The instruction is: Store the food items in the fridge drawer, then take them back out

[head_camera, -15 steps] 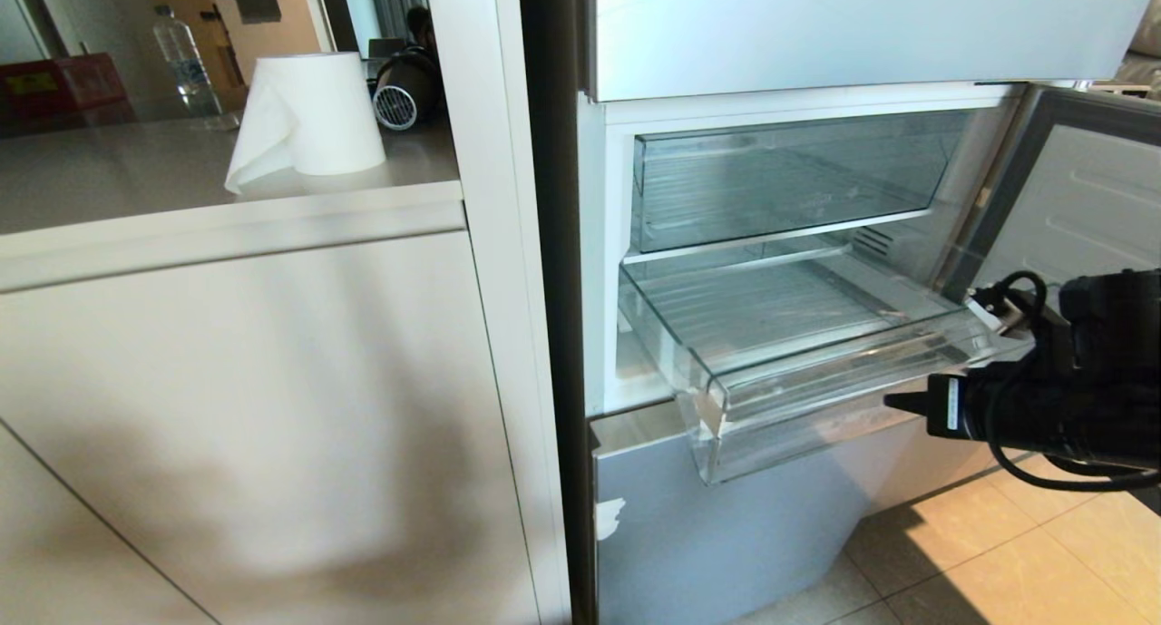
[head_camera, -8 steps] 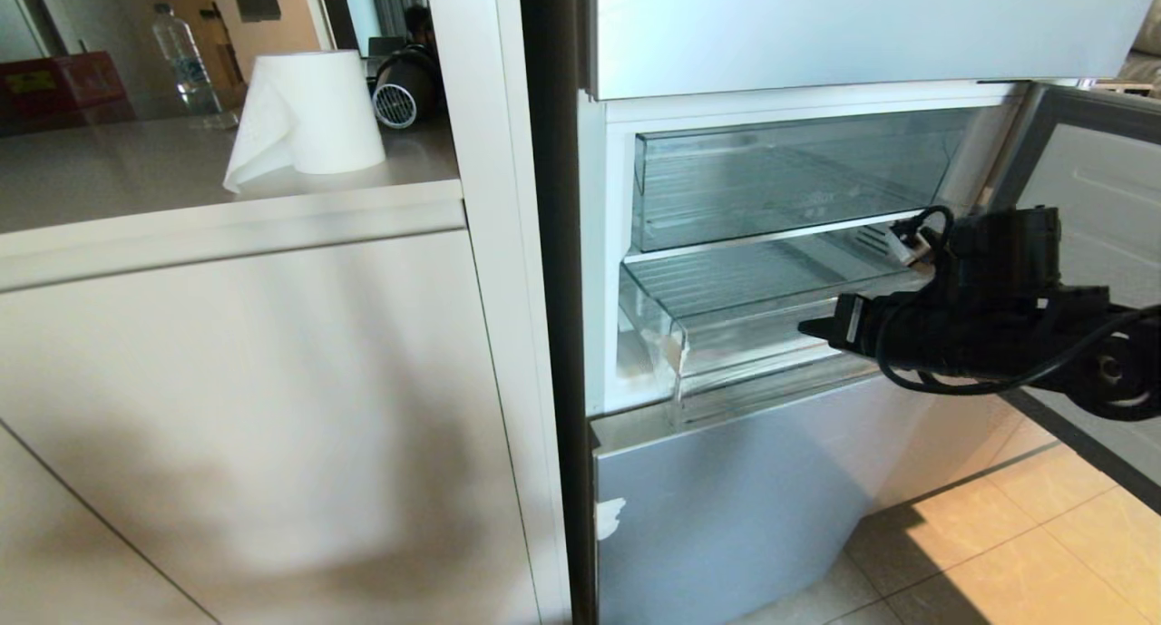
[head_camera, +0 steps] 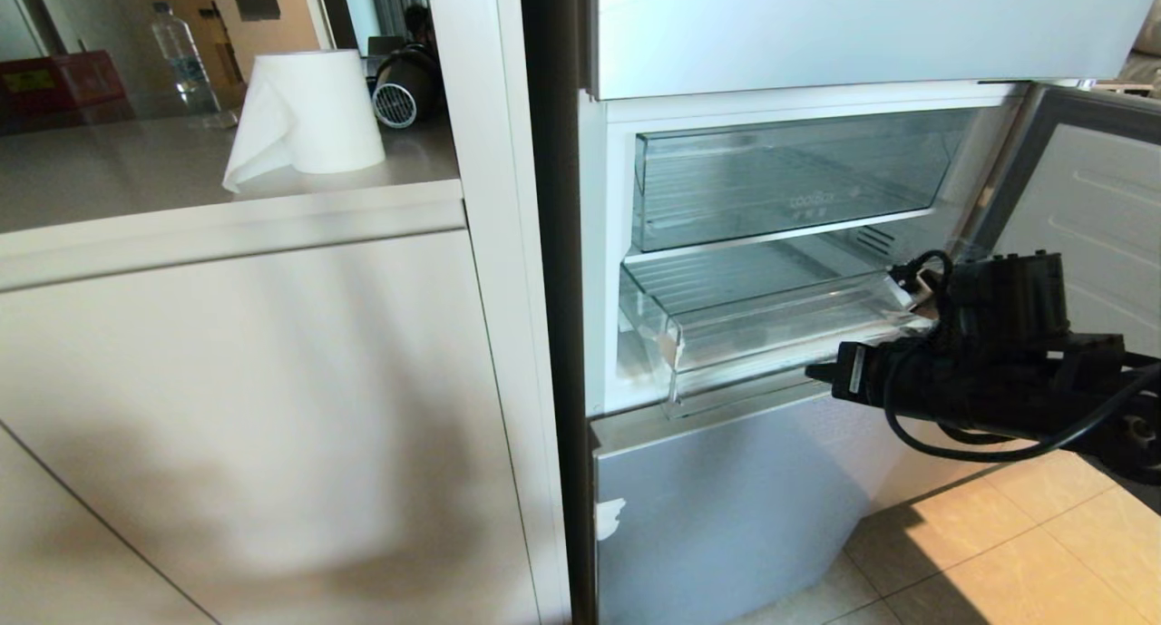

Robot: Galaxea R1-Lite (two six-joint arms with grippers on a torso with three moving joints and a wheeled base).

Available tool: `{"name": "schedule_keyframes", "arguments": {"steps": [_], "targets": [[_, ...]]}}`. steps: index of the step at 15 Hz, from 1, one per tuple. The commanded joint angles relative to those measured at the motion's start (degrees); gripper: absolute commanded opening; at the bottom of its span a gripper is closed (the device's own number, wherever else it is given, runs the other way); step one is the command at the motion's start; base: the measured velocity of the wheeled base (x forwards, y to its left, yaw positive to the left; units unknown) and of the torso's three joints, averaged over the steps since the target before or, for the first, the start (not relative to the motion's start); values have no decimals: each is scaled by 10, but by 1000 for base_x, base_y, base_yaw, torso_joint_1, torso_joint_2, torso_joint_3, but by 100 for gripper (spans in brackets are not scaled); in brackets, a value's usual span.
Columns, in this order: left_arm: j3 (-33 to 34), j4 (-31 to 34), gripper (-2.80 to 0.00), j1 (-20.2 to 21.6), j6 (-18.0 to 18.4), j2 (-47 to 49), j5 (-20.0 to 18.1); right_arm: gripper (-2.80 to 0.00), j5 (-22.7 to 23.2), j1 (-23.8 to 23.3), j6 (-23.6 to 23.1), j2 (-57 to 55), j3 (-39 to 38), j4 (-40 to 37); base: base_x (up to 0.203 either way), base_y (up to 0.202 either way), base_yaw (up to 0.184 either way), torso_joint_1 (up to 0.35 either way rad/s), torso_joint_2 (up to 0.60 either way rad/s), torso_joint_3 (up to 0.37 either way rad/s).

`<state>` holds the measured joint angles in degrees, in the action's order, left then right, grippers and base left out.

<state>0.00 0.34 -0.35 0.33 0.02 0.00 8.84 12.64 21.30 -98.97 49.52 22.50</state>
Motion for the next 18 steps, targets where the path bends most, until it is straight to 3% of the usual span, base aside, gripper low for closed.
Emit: {"name": "schedule_keyframes", "arguments": {"steps": [1, 7, 9, 13, 18], "targets": [[0, 0, -280, 0, 0, 0, 0, -280, 0, 1, 2, -27, 3, 5, 0, 0, 0, 0, 0, 0], [0, 0, -280, 0, 0, 0, 0, -280, -3, 12, 12, -183, 144, 73, 0, 0, 0, 0, 0, 0], [0, 0, -280, 0, 0, 0, 0, -280, -3, 16, 39, -192, 156, 97, 0, 0, 0, 0, 0, 0], [0, 0, -280, 0, 0, 0, 0, -280, -3, 17, 49, -82, 51, 106, 0, 0, 0, 0, 0, 0], [0, 0, -280, 0, 0, 0, 0, -280, -11, 18, 7, 276, -146, 64, 0, 0, 0, 0, 0, 0]]}}
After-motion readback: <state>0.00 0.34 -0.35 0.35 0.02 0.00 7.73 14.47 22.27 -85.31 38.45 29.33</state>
